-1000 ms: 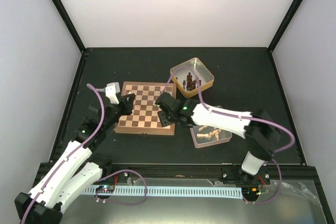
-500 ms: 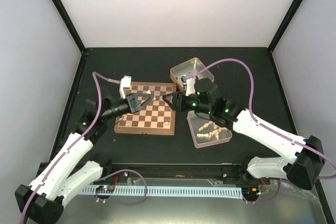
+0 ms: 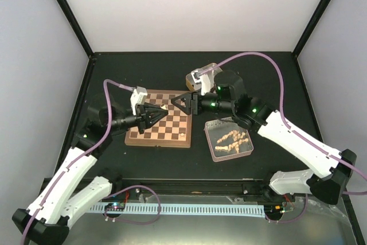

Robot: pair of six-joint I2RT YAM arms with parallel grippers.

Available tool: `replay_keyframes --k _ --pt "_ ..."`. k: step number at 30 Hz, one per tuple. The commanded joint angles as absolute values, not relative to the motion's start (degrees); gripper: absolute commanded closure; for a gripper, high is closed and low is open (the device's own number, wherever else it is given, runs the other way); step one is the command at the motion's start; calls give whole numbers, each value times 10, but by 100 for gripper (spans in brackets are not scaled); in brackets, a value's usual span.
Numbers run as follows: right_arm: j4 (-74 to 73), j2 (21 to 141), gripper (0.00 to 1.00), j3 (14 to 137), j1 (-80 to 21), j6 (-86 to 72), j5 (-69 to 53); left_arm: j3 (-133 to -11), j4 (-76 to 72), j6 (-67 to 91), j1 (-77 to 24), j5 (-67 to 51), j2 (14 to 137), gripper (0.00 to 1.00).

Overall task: Set up the chess pieces on the board
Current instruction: Place the chess piece on the chessboard.

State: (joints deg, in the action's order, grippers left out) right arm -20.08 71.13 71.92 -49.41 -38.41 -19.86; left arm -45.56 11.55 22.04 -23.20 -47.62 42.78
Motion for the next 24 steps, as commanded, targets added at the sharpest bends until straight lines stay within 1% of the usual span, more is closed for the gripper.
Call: replay_keyframes --k 1,7,13,20,24 --pt "-293 747 42 785 -496 -346 -211 -511 205 51 -236 -444 442 97" --pt "-368 792 44 849 -508 -312 -180 -533 282 -80 -253 -379 471 97" --pt "-387 823 46 875 -515 -308 -187 -566 316 -176 -282 -266 503 98" --pt "-388 860 51 879 -520 -312 -194 -567 323 -222 -301 -248 527 98" --pt "-386 875 57 885 -520 -316 -196 -563 325 -232 -313 -246 531 97"
